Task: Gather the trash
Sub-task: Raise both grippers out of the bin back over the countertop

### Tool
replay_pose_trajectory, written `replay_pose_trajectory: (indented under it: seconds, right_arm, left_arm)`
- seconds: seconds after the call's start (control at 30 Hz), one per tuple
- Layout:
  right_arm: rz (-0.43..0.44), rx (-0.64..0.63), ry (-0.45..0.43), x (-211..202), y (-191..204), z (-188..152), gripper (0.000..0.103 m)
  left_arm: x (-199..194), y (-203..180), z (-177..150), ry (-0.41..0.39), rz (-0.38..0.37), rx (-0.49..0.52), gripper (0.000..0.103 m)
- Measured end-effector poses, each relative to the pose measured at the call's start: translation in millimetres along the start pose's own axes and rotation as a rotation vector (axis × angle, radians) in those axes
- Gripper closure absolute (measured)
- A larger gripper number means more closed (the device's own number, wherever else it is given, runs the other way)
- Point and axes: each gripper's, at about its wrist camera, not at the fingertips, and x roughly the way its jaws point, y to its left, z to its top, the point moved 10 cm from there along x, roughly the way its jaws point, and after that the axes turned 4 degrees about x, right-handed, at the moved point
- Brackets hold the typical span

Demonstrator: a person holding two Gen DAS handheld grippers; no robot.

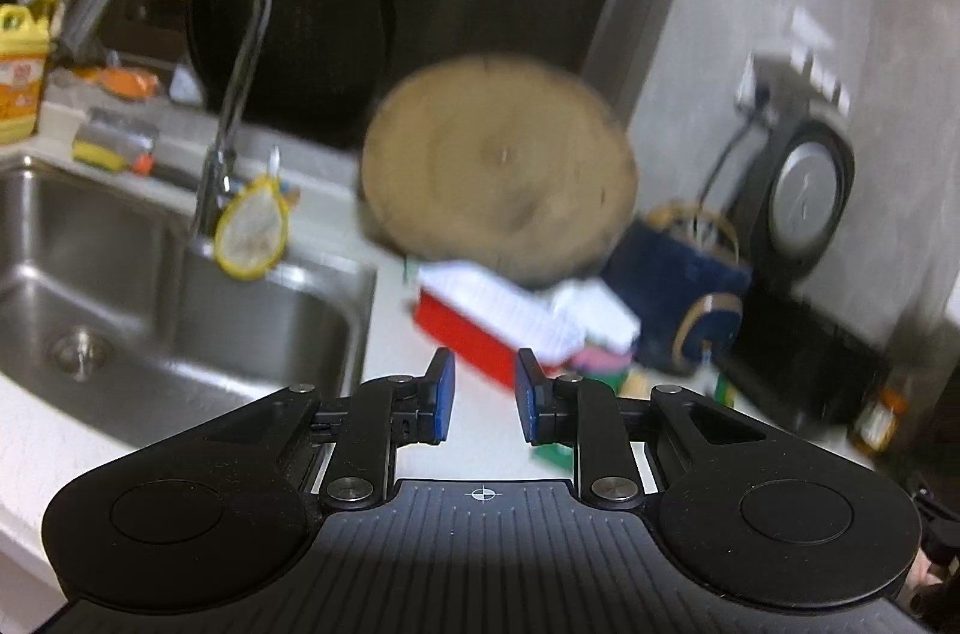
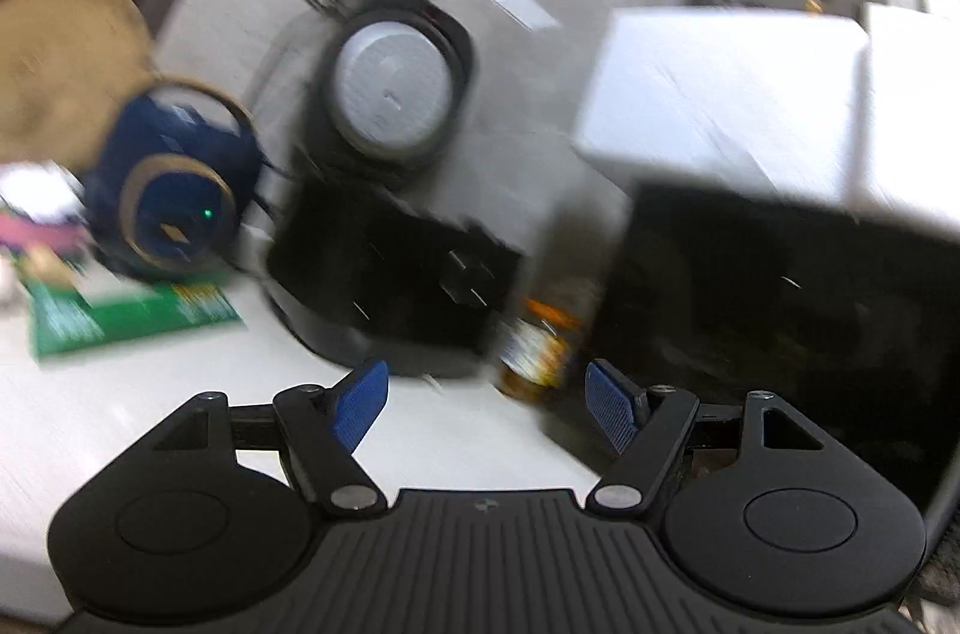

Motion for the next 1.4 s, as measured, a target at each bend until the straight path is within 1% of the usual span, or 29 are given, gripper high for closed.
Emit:
replay_pose_trajectory:
  seconds: [0.1, 0.17, 0.2, 0.23, 0.3, 0.33, 0.4, 0.43, 0.47, 0.5, 0.53, 0.63, 0.73, 0.77, 0.83, 0.93, 1.0, 1.1, 1.17, 1.23, 1.3, 1.4]
  right_arm:
    - [0.071, 0.0, -0.065, 0, 23, 38, 0.031]
    - [0.14, 0.022, -0.094, 0, 39, 66, 0.031]
    - [0.179, 0.037, -0.098, -1, 47, 77, 0.03]
    - [0.237, 0.054, -0.088, 0, 57, 88, 0.029]
    - [0.383, 0.085, -0.009, 4, 82, 100, 0.029]
    - [0.482, 0.109, 0.06, 7, 100, 103, 0.029]
    - [0.627, 0.14, 0.173, 11, 130, 102, 0.028]
    - [0.68, 0.141, 0.213, 14, 143, 103, 0.029]
    - [0.723, 0.132, 0.239, 14, 156, 104, 0.029]
    - [0.762, 0.114, 0.246, 16, 167, 110, 0.029]
    - [0.788, 0.098, 0.233, 17, 175, 119, 0.029]
    - [0.838, 0.078, 0.178, 30, 186, 155, 0.029]
    - [0.866, 0.122, 0.168, 47, 190, 180, 0.029]
    - [0.872, 0.134, 0.17, 60, 195, 187, 0.028]
    - [0.874, 0.131, 0.18, 76, 205, 189, 0.028]
    - [0.903, 0.079, 0.241, 94, 231, 166, 0.028]
    - [0.934, 0.036, 0.302, 102, 254, 141, 0.028]
    - [0.966, -0.011, 0.373, 105, 279, 107, 0.028]
    - [0.983, -0.025, 0.389, 104, 289, 92, 0.028]
    - [0.993, -0.038, 0.373, 104, 294, 87, 0.028]
    - [0.995, -0.047, 0.354, 106, 296, 84, 0.028]
    - [1.002, -0.03, 0.377, 113, 294, 78, 0.028]
  left_arm:
    - [-7, 3, 21, -0.046, 0.003, -0.034, 0.078]
    - [-12, 3, 36, -0.074, 0.009, -0.036, 0.078]
    - [-12, 2, 42, -0.076, 0.014, -0.031, 0.078]
    - [-10, 0, 45, -0.056, 0.017, -0.027, 0.078]
    - [3, -6, 44, 0.028, 0.013, -0.027, 0.078]
    - [11, -10, 40, 0.087, 0.008, -0.028, 0.078]
    - [25, -19, 31, 0.176, -0.008, -0.038, 0.078]
    - [31, -24, 30, 0.197, -0.024, -0.044, 0.078]
    - [35, -29, 32, 0.198, -0.043, -0.046, 0.078]
    - [40, -36, 39, 0.187, -0.063, -0.039, 0.078]
    - [44, -41, 46, 0.171, -0.077, -0.029, 0.078]
    - [56, -57, 75, 0.109, -0.111, -0.001, 0.078]
    - [68, -72, 102, 0.05, -0.139, -0.003, 0.078]
    - [73, -75, 108, 0.04, -0.145, -0.012, 0.078]
    - [85, -80, 114, 0.046, -0.141, -0.035, 0.078]
    - [107, -75, 101, 0.106, -0.078, -0.047, 0.078]
    - [122, -63, 86, 0.16, -0.023, -0.064, 0.078]
    - [144, -44, 55, 0.254, 0.041, -0.127, 0.078]
    - [159, -34, 37, 0.311, 0.078, -0.166, 0.078]
    - [175, -30, 25, 0.351, 0.103, -0.196, 0.078]
    - [186, -27, 20, 0.364, 0.116, -0.213, 0.078]
    - [214, -32, 25, 0.353, 0.14, -0.223, 0.078]
